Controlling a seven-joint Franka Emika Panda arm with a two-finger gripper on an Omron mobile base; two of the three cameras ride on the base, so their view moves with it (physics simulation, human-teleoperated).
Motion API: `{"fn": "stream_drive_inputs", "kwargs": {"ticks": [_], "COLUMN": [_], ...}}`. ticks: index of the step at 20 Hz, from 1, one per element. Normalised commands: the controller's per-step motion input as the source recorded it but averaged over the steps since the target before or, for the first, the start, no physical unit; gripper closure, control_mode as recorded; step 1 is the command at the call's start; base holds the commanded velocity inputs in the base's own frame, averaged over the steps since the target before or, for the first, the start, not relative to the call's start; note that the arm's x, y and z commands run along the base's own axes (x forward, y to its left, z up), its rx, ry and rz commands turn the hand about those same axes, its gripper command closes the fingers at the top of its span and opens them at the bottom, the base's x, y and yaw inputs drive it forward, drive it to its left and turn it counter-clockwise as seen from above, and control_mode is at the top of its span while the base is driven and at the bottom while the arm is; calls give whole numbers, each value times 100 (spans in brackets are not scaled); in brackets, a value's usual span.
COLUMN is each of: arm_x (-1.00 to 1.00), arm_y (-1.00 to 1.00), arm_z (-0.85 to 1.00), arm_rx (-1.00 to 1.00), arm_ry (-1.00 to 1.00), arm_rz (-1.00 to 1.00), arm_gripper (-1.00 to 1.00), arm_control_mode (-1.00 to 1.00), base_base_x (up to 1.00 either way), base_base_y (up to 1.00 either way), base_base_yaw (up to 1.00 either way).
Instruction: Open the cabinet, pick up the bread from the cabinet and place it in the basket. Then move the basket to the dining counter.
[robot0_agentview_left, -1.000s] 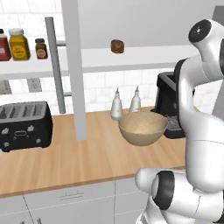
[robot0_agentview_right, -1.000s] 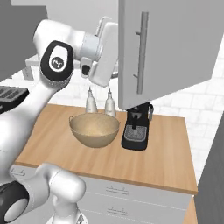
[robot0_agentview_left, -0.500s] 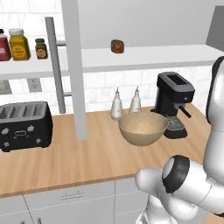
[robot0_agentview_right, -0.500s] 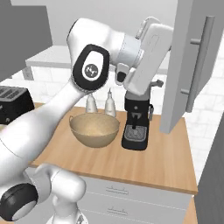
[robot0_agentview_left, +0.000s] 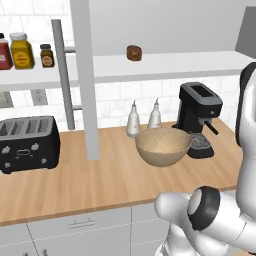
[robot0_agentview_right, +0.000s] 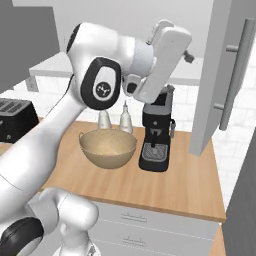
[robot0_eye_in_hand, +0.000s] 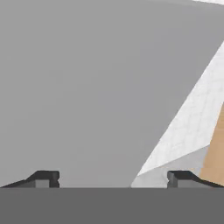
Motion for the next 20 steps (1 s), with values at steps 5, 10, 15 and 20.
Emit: {"fn": "stream_drive_inputs", "kwargs": {"ticks": [5,10,15,20], "arm_x": [-1,-26,-56,-57], "arm_y": [100,100,74,63], "arm_z": [-12,0,14,43], "arm_rx": [-17,-25,-43,-56], "arm_ry": [-11,14,32,48], "arm_rz": [26,56,68,58], "arm_gripper": [-100,-100,-100,-100], "arm_control_mode": [-100,-100,-100,-100], "base_base_x": [0,0,0,0], "base_base_y": [0,0,0,0], "base_base_yaw": [0,0,0,0]}}
